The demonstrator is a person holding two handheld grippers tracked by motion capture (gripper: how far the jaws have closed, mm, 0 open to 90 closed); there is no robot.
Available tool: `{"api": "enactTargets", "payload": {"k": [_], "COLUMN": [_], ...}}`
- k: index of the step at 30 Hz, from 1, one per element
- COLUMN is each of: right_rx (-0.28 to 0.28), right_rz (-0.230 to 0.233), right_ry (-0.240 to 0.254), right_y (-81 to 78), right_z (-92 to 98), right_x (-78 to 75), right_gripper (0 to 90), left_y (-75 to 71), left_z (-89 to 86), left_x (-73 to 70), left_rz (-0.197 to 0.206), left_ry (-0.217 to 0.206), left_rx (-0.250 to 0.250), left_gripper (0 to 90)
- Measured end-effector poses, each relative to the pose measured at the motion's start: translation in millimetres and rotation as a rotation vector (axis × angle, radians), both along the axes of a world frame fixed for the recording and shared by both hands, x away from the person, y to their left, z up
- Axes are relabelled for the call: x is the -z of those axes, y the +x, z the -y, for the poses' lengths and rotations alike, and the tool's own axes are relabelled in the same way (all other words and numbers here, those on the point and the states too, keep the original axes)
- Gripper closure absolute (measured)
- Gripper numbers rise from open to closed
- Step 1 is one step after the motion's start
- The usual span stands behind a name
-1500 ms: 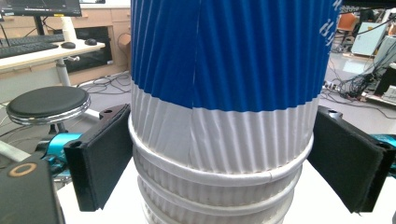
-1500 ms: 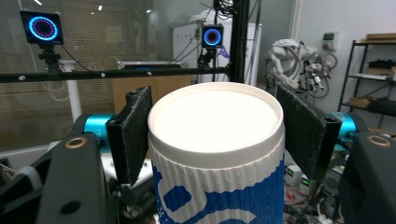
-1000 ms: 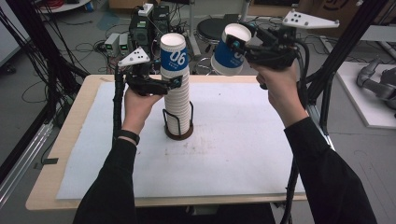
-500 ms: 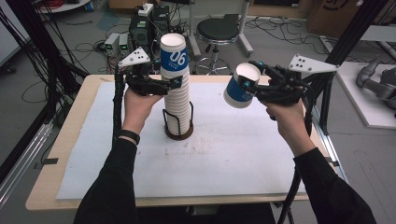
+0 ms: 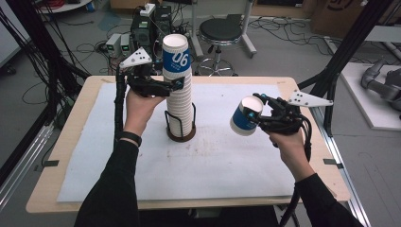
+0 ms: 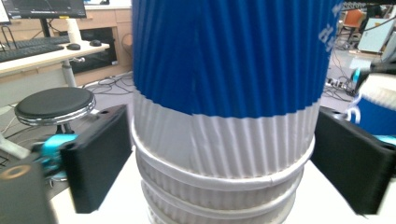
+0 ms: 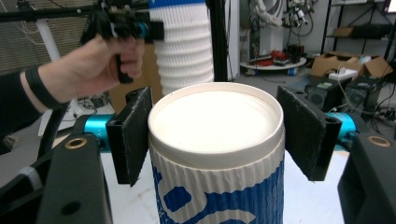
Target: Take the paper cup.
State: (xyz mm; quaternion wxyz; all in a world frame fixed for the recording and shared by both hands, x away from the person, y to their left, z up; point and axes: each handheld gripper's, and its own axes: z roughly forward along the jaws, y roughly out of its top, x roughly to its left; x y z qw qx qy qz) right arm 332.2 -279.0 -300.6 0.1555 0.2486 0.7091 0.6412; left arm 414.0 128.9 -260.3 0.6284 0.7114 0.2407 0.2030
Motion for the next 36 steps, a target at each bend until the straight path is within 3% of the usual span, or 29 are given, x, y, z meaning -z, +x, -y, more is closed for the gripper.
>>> {"api": "enactTargets", "payload": {"k": [8,16,22,29,32,33,36], "right_rx": [0.003,0.007,0.013,0.012,0.010,0.010,0.015], "right_rz": [-0.020,-0.020,-0.033,-0.045,-0.053,-0.053,-0.057], "right_ry": [0.000,-0.007,-0.012,-0.029,-0.032,-0.032,-0.037], "right_y": [-2.6,-4.1,-3.6,-2.8,-2.5,-2.5,-3.0], "right_z": [4.5,5.7,6.4,6.0,6.2,6.2,7.0], "right_x": [14.8,21.4,33.2,42.1,45.6,45.6,46.8], "right_gripper": [31.2,31.1,31.1,31.1,31.1,31.1,31.1], "left_y": [-9.8,-24.8,-49.9,-72.4,-86.7,-86.7,-100.6], "left_z": [-6.2,-18.2,-29.8,-31.5,-25.2,-25.2,-19.6], "left_x": [-1.2,6.5,25.7,44.8,59.5,59.5,77.4], "left_rz": [0.001,0.010,0.010,0.003,0.003,0.003,0.013], "left_ry": [0.049,0.045,0.027,0.014,0.048,0.048,0.063], "left_rx": [-0.050,-0.081,-0.073,-0.056,-0.047,-0.047,-0.052], "left_gripper": [1.7,1.7,1.7,1.7,1.7,1.7,1.7]}}
